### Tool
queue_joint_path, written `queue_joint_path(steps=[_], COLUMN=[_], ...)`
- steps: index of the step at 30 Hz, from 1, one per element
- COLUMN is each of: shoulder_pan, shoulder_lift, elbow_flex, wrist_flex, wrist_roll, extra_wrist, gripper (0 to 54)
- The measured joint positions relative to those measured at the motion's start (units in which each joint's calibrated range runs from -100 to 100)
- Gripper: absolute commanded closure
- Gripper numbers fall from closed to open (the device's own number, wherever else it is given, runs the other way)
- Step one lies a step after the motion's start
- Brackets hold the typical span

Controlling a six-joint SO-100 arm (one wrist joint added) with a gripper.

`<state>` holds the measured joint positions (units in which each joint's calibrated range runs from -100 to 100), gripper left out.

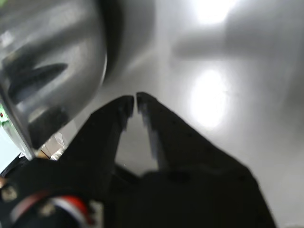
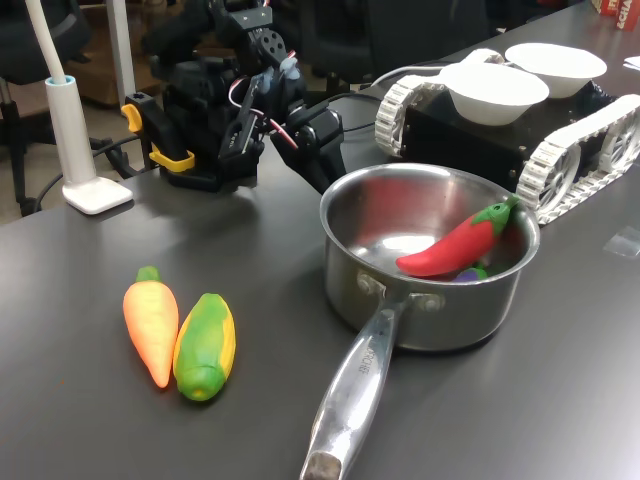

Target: Pick up the chilli and place them in the pan

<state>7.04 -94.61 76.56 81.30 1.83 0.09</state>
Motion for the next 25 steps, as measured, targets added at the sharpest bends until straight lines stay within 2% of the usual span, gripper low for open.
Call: queue_joint_path(steps=[4, 25], shoulder_pan=[2.0, 3.1], shoulder_lift=[0.0, 0.0], elbow_flex=[0.0, 0.0], wrist_flex=[0.0, 0.0], wrist_roll=[-0.9, -1.5], extra_wrist=[0.0, 0.0], gripper=[53.6, 53.6])
